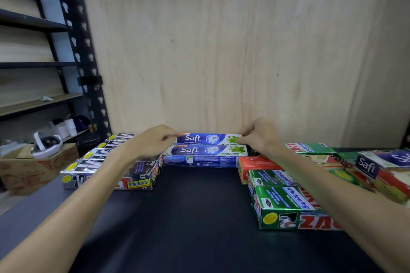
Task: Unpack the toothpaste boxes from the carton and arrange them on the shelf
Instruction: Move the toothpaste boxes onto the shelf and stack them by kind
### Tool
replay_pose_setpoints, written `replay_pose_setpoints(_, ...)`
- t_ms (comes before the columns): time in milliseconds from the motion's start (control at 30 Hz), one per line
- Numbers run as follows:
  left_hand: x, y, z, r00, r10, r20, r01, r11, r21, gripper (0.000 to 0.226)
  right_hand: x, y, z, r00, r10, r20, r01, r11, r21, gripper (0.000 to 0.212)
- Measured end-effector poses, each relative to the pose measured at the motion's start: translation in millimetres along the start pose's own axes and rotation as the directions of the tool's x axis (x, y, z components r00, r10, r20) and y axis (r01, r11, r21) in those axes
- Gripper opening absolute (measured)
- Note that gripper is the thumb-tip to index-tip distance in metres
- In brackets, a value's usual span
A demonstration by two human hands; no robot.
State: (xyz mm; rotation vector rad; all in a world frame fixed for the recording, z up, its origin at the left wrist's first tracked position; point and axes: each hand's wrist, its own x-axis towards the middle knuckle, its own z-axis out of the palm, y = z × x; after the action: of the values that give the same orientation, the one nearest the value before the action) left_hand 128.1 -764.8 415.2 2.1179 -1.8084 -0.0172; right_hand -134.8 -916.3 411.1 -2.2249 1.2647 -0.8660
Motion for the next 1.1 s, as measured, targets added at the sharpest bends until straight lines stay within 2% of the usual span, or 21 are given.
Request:
replay_pose_setpoints(233,11,-5,1,1.0,-0.016,0.022,0.015,0.997,0.073,0.037,5,-3,-4,0.992,-0.026,0.124,0.031,0.999,-0.037,0.024)
replay_pose_setpoints(333,5,-2,2,0.999,-0.048,0.017,0.048,0.998,0.032,0.05,-1,1,-12,0.978,-0.064,0.199,0.076,0.996,-0.053,0.029)
replay_pose_setpoints(400,-3,2,3,1.0,-0.029,-0.008,0.029,1.0,-0.011,0.05,-6,6,-18,0.973,-0.066,0.22,0.08,0.995,-0.053,0.036)
replay_pose_setpoints(533,-21,15,-2,0.993,0.051,-0.107,-0.064,0.99,-0.125,0.043,-19,12,-25,0.976,-0.138,0.169,0.133,0.99,0.041,0.043)
replay_pose_setpoints(600,-29,17,-6,0.993,0.039,-0.115,-0.062,0.978,-0.198,0.04,-23,15,-28,0.97,-0.19,0.151,0.185,0.982,0.047,0.03)
replay_pose_setpoints(667,-32,16,-5,0.997,0.024,-0.076,-0.041,0.971,-0.235,0.042,-25,18,-27,0.966,-0.228,0.121,0.232,0.972,-0.021,0.02)
replay_pose_setpoints(867,-30,15,4,0.992,0.068,-0.106,-0.084,0.984,-0.16,0.036,-27,21,-26,0.966,-0.238,0.104,0.249,0.962,-0.112,0.017)
replay_pose_setpoints(1100,-28,17,10,0.989,0.046,-0.142,-0.063,0.991,-0.12,0.036,-27,20,-22,0.972,-0.218,0.088,0.23,0.959,-0.165,0.02)
